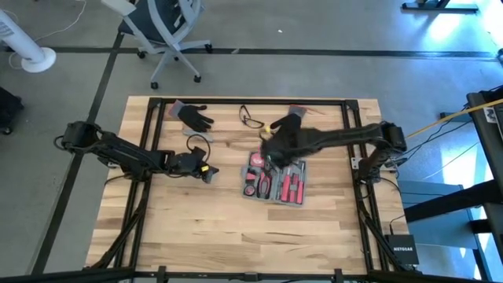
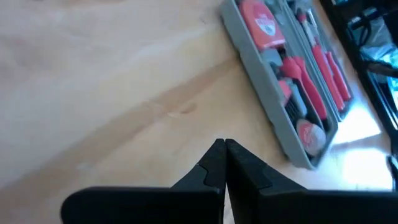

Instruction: Prefit tool cases

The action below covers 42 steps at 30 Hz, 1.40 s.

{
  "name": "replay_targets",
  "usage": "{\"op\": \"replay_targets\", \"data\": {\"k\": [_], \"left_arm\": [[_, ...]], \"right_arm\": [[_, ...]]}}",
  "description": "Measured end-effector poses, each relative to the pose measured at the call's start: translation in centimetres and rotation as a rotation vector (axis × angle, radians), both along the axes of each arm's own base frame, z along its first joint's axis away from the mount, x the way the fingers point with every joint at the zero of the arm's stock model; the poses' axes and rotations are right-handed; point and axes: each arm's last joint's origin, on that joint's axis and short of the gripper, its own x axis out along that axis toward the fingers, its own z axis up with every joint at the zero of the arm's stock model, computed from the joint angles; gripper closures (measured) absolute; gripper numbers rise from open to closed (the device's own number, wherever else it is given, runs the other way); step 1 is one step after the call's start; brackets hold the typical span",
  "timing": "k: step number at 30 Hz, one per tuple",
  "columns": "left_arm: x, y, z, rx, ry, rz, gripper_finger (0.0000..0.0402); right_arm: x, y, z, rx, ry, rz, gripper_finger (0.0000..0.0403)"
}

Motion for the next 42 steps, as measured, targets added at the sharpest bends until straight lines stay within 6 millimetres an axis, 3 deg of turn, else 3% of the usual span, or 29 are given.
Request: {"op": "replay_targets", "data": {"k": [5, 8, 12, 17, 25, 29, 38, 42], "left_arm": [[0.4, 1.0, 0.4, 0.035, -0.044, -0.044, 0.0401], [0.9, 1.5, 0.5, 0.044, -0.086, -0.125, 0.0402], [1.4, 2.3, -0.8, -0.036, -0.053, -0.174, 0.0401], [2.8, 2.5, -1.7, -0.122, -0.011, -0.220, 0.0402], [6.0, 2.8, -1.4, -0.109, -0.024, -0.169, 0.0402], [7.5, 2.7, -1.9, -0.130, -0.016, -0.100, 0.0402], [10.0, 2.2, -1.8, -0.170, -0.032, -0.038, 0.0402], [10.3, 1.9, -1.6, -0.174, -0.032, -0.071, 0.0402]], "right_arm": [[-3.9, 5.2, 0.9, 0.010, 0.185, -0.140, 0.0403], [-5.0, 7.5, -0.9, 0.045, 0.250, -0.259, 0.0403], [-6.0, 8.7, -3.9, 0.090, 0.275, -0.419, 0.0403], [-7.8, 7.4, -5.2, 0.050, 0.291, -0.481, 0.0403], [-14.7, 3.6, -8.3, 0.134, 0.135, -0.539, 0.0403], [-16.8, 2.7, -9.9, 0.156, 0.043, -0.548, 0.0403], [-16.6, 2.4, -13.4, 0.192, -0.215, -0.562, 0.0403], [-16.1, 1.9, -14.4, 0.191, -0.235, -0.581, 0.0403]]}}
